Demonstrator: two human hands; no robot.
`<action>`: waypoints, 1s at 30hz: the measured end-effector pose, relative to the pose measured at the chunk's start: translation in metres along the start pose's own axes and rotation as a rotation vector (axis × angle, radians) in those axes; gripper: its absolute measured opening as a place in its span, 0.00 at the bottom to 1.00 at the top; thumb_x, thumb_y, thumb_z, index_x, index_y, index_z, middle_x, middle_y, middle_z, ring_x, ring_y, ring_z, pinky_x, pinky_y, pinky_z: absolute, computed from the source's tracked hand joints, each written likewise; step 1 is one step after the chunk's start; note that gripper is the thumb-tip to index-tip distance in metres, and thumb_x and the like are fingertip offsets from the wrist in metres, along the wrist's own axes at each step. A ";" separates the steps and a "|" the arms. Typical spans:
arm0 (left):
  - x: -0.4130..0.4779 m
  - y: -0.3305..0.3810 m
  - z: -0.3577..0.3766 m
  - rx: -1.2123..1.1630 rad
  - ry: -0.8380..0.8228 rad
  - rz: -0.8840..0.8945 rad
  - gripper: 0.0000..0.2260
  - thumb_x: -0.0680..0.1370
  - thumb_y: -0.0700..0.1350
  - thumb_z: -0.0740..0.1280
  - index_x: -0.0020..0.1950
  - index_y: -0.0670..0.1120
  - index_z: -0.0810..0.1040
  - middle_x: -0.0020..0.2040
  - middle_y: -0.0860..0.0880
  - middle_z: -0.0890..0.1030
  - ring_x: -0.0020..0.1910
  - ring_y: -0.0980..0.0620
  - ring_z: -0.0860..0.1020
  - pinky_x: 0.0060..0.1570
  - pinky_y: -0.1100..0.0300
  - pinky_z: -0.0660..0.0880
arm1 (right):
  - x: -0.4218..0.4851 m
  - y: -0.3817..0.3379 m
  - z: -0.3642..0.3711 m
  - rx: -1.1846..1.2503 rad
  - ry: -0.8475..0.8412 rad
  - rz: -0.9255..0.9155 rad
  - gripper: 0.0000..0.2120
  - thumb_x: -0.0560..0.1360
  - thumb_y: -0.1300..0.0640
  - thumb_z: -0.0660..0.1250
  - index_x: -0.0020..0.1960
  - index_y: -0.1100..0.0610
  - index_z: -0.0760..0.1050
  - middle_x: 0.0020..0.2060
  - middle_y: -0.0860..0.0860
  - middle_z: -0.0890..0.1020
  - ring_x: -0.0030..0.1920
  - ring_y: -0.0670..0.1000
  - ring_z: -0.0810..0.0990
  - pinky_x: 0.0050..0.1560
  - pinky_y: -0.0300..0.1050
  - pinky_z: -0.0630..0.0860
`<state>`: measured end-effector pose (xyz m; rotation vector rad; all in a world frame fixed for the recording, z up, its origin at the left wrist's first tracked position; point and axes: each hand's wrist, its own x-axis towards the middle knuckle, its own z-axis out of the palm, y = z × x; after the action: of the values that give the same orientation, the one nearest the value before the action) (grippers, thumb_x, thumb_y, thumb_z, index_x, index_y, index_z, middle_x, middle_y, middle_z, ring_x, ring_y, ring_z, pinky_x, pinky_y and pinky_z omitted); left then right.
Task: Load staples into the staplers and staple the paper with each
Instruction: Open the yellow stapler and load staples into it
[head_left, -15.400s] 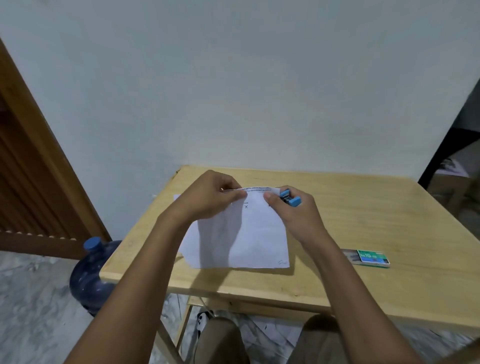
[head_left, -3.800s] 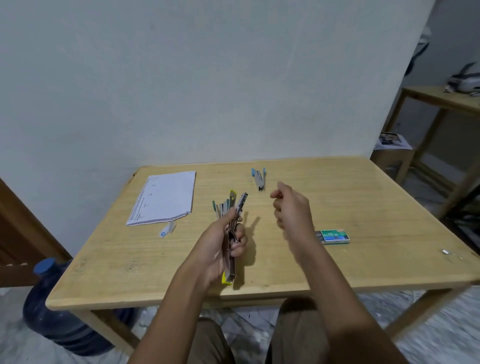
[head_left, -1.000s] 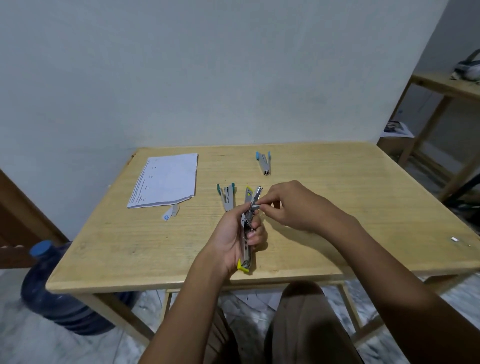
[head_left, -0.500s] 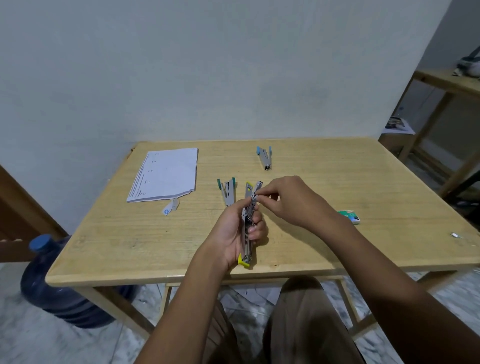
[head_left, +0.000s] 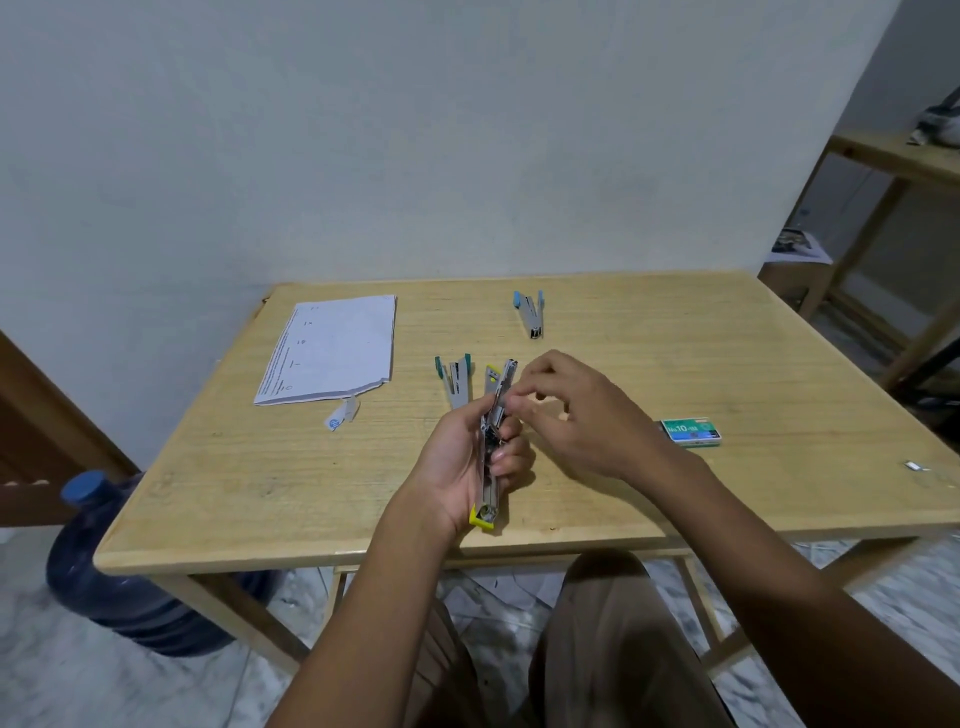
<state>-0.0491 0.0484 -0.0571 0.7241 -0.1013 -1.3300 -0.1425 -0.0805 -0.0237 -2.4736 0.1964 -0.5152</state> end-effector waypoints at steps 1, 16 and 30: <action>0.000 0.000 0.000 0.012 0.010 0.009 0.17 0.80 0.53 0.60 0.35 0.45 0.70 0.26 0.49 0.64 0.21 0.54 0.62 0.22 0.64 0.62 | -0.003 0.000 -0.001 -0.050 -0.064 -0.045 0.13 0.78 0.42 0.61 0.53 0.44 0.82 0.53 0.40 0.75 0.55 0.43 0.75 0.52 0.45 0.74; 0.000 0.000 0.003 -0.124 0.040 0.030 0.15 0.82 0.49 0.57 0.41 0.41 0.71 0.32 0.47 0.68 0.23 0.54 0.63 0.17 0.64 0.62 | 0.013 0.014 -0.020 -0.626 -0.107 -0.158 0.30 0.78 0.35 0.43 0.67 0.44 0.76 0.68 0.50 0.72 0.66 0.52 0.71 0.58 0.52 0.71; 0.000 -0.001 0.001 -0.094 0.096 0.071 0.14 0.84 0.51 0.55 0.52 0.42 0.73 0.34 0.46 0.71 0.22 0.51 0.69 0.24 0.61 0.66 | -0.021 0.000 0.015 0.039 0.123 -0.205 0.07 0.74 0.55 0.73 0.51 0.54 0.84 0.48 0.45 0.82 0.49 0.43 0.81 0.50 0.44 0.78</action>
<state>-0.0502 0.0475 -0.0565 0.6969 0.0122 -1.2219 -0.1561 -0.0671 -0.0413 -2.4390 -0.0187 -0.7513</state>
